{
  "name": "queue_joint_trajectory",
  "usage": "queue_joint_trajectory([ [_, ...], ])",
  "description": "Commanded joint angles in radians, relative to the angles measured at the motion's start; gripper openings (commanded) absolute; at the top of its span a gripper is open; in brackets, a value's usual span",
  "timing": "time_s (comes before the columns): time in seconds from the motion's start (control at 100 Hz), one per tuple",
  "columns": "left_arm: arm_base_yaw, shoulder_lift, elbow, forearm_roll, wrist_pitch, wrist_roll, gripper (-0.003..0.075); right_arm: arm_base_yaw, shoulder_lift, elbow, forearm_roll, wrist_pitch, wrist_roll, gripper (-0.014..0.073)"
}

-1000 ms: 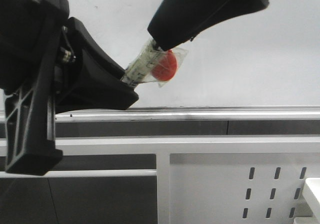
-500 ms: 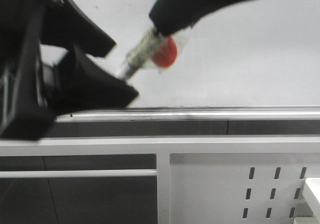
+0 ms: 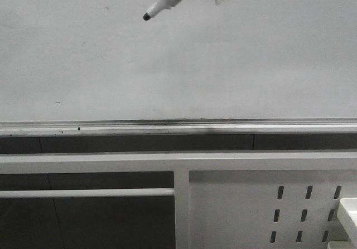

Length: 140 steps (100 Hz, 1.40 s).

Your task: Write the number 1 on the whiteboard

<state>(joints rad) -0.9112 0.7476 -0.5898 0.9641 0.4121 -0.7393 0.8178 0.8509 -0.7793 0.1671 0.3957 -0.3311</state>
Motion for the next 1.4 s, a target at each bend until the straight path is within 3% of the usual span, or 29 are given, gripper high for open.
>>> queue_joint_trajectory([
  [0.0, -0.003, -0.04, -0.031, -0.025, -0.008, -0.011, -0.002, -0.009, -0.017, -0.025, 0.001, -0.052, 0.027, -0.0068],
  [0.21, -0.003, -0.106, 0.005, -0.052, -0.025, -0.011, -0.002, -0.026, -0.017, -0.025, 0.001, -0.061, 0.047, -0.0068],
  [0.44, -0.003, -0.255, 0.131, -0.121, -0.178, -0.033, -0.002, -0.054, -0.017, -0.025, 0.001, -0.068, 0.047, -0.0069],
  [0.8, -0.003, -0.437, 0.242, -0.125, -0.205, -0.033, -0.002, -0.054, -0.002, -0.025, -0.002, -0.319, 0.047, -0.0069],
  [1.11, -0.003, -0.444, 0.242, -0.09, -0.203, -0.033, -0.002, -0.171, 0.042, -0.025, 0.009, -0.296, 0.047, -0.0069],
  [1.39, -0.003, -0.444, 0.242, -0.069, -0.201, -0.033, -0.002, -0.193, 0.076, -0.025, 0.009, -0.278, 0.047, -0.0069],
])
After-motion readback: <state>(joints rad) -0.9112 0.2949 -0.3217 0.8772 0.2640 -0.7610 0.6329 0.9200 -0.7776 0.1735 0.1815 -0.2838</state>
